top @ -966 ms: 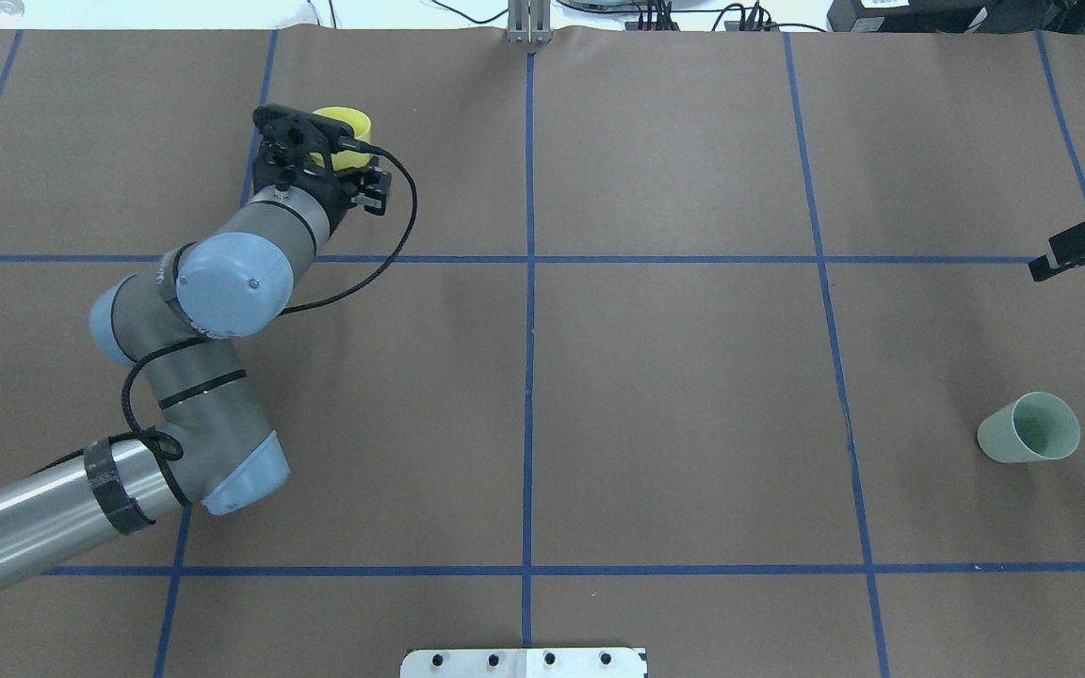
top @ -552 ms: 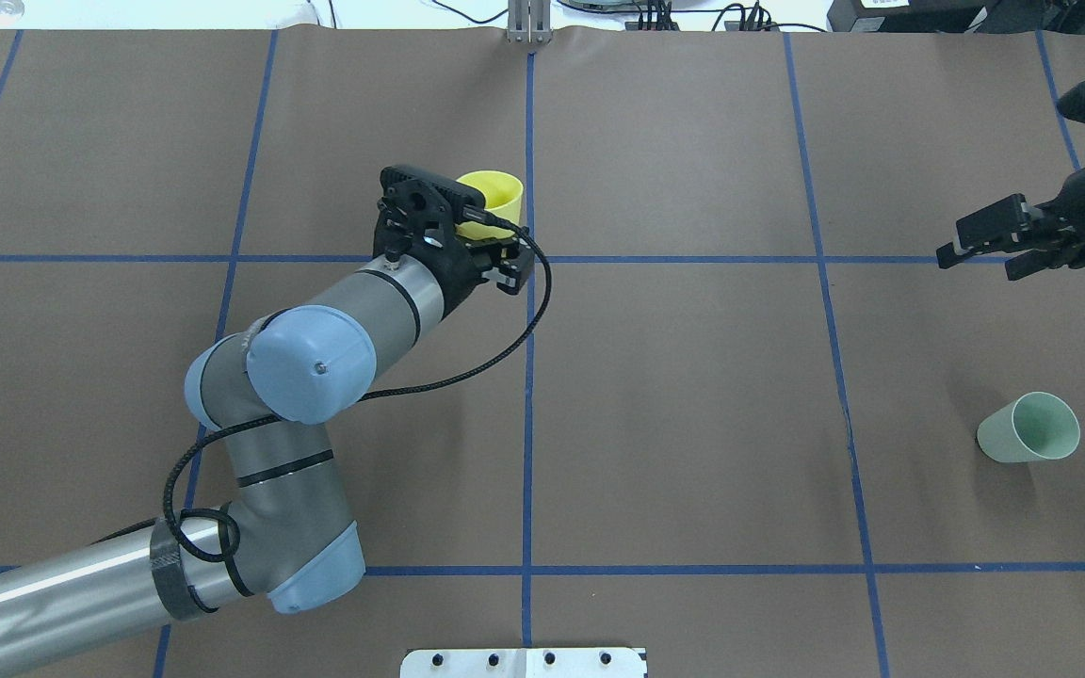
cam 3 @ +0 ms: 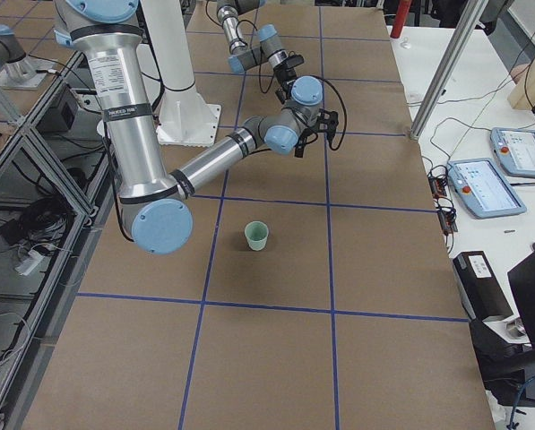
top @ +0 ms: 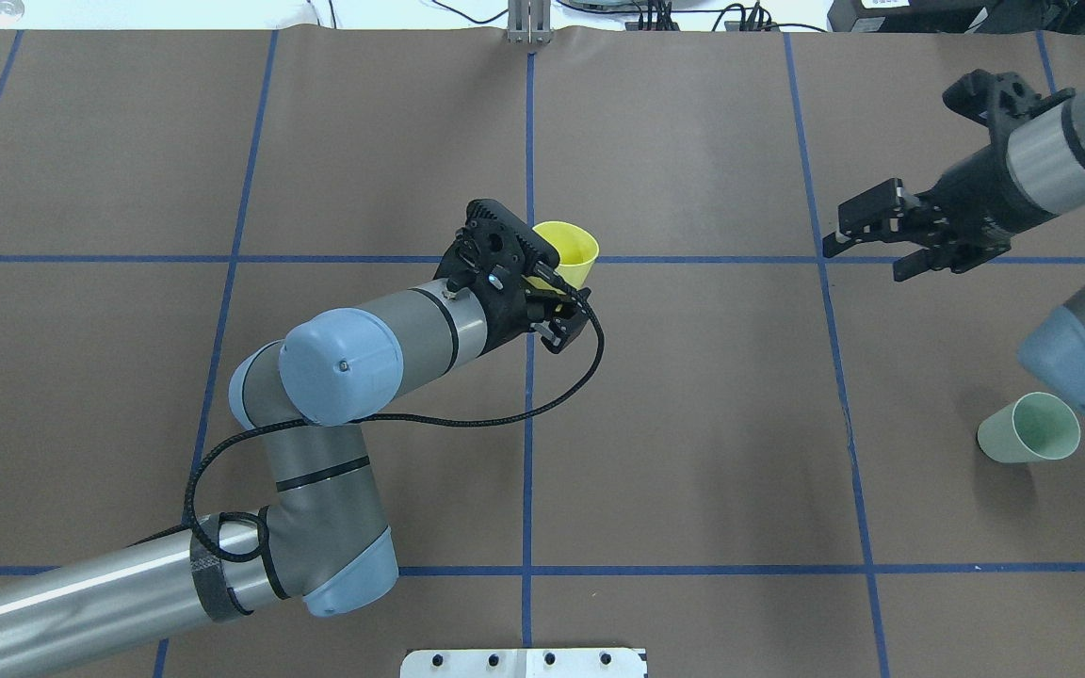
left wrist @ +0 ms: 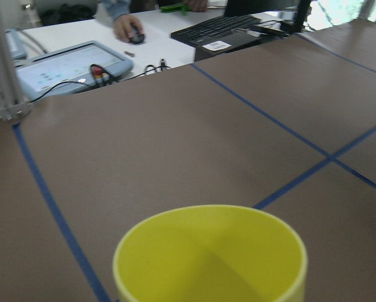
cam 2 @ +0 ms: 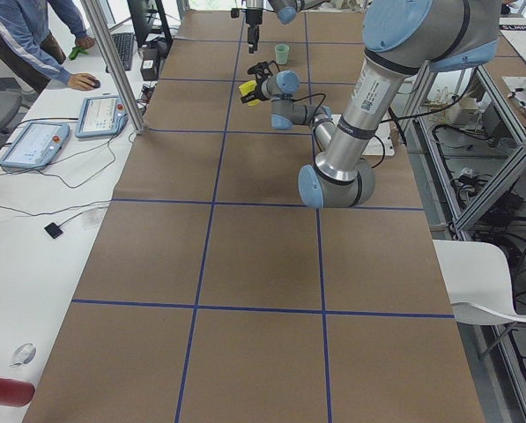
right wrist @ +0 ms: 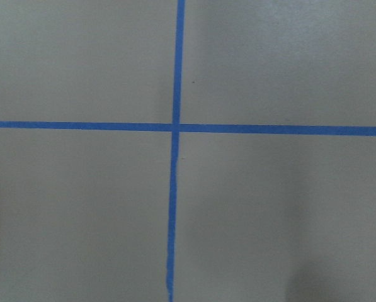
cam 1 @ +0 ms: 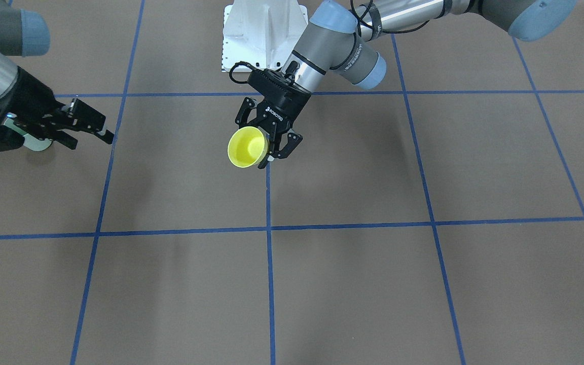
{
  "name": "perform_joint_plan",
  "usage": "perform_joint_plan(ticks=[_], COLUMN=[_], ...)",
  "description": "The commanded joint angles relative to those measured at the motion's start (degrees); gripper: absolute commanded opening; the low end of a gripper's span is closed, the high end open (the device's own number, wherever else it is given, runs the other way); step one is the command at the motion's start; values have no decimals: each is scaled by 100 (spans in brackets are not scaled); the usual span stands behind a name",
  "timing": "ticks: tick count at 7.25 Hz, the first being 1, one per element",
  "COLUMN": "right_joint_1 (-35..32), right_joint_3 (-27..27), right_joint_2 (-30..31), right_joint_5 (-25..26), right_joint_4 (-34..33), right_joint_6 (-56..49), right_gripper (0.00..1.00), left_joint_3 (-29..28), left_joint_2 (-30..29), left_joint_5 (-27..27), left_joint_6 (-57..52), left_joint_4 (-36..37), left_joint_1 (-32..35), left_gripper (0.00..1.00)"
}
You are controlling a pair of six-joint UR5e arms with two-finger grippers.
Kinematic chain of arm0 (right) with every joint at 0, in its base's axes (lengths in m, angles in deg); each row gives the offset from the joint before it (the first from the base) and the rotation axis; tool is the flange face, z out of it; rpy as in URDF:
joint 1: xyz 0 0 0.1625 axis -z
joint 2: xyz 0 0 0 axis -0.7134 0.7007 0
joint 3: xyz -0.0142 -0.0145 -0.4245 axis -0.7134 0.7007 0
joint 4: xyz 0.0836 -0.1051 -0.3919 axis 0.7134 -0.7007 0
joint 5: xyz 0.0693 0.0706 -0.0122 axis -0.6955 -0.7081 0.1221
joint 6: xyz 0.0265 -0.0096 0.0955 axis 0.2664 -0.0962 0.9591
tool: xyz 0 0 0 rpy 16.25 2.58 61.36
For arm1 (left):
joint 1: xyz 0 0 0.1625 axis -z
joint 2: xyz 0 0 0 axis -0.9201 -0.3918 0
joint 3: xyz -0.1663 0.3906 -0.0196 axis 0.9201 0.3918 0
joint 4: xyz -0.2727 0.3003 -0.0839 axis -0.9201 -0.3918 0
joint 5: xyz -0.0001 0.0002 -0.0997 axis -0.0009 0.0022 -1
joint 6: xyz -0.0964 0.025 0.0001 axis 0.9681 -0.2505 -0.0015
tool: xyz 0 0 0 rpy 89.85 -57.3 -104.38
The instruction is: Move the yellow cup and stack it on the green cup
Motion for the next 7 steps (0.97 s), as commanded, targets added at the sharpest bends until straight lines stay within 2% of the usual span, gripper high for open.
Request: perform_joint_plan(ticks=[1, 4, 5, 7], right_joint_1=[364, 549, 584, 776], right_joint_3=[-16, -25, -34, -8], right_joint_2=[-381, -505, -514, -627], right_joint_5=[121, 104, 78, 112], right_joint_4=[1, 10, 10, 10], right_joint_6=[728, 960, 968, 977], right_gripper=[100, 100, 100, 100], left_joint_3=[-354, -1142, -1424, -1488], left_joint_2=[-113, -113, -113, -139], left_joint_5=[-674, -1473, -1501, -1510], left_joint_6=[-1152, -1814, -1816, -1781], left_joint_4=[-675, -1911, -2464, -2801], left_joint_1=[115, 326, 318, 274], left_gripper=[0, 0, 0, 0])
